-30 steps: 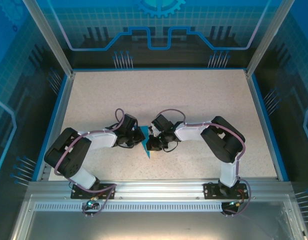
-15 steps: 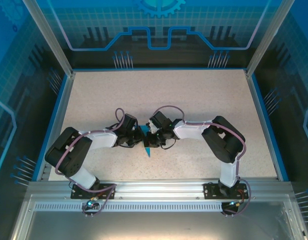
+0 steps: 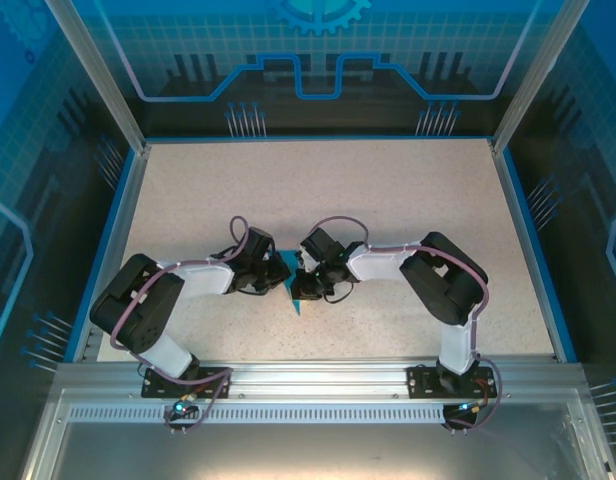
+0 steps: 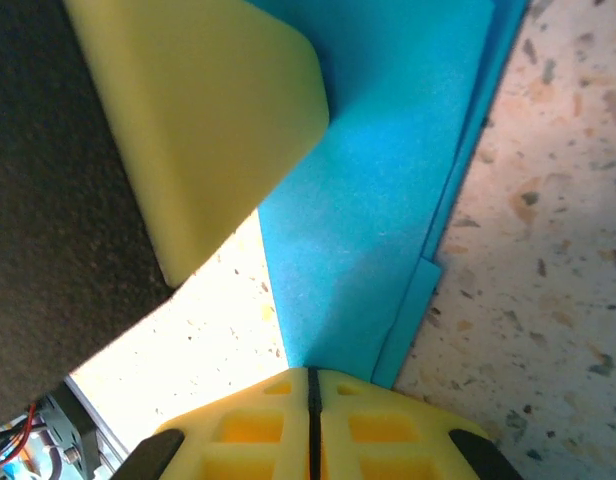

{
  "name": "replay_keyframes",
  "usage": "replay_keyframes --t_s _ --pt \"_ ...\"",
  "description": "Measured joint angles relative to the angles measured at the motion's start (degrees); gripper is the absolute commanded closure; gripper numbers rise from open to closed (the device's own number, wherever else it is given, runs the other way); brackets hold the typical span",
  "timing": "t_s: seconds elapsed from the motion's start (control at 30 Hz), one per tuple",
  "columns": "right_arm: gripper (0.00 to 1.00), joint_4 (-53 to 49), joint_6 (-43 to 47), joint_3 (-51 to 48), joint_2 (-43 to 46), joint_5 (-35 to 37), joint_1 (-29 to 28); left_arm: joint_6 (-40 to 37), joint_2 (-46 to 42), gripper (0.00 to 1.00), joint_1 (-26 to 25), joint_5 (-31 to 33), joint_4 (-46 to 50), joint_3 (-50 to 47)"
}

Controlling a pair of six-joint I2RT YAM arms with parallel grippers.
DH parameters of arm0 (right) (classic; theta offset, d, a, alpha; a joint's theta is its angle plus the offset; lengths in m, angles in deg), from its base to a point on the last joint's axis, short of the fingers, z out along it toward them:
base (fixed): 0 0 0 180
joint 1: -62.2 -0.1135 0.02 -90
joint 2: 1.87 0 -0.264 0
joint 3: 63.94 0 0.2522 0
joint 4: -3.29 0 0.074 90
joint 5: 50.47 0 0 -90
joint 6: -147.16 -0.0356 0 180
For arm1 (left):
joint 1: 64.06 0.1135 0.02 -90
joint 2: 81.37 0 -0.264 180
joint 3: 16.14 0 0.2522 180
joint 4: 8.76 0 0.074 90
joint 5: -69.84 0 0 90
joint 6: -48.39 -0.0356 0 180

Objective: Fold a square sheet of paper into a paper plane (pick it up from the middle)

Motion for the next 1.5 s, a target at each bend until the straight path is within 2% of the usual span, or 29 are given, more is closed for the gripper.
replay_keyframes --t_s 0.2,0.5,1.03,1.27,1.5 --pt "0.91 0.0 1.7 0.0 -0.2 -0.7 0.2 -3.8 0.2 0.83 2.5 -1.5 -0.5 0.0" --pt "0.91 -0.1 3.1 0.0 -0.5 -1.4 0.5 -11.2 3.7 0.83 6.0 -8.0 -5.0 0.3" --pt "0.91 -0.4 4.4 0.0 -0.6 -1.4 0.5 -12.0 6.2 0.8 8.3 -13.5 -2.0 3.4" --pt "0.9 -0.4 4.8 0.1 -0.6 -1.3 0.5 -12.2 7.3 0.8 8.3 -13.4 -1.5 5.0" --pt "0.91 -1.0 4.9 0.3 -0.6 -1.2 0.5 -13.8 7.5 0.76 10.2 -6.4 -2.5 7.9"
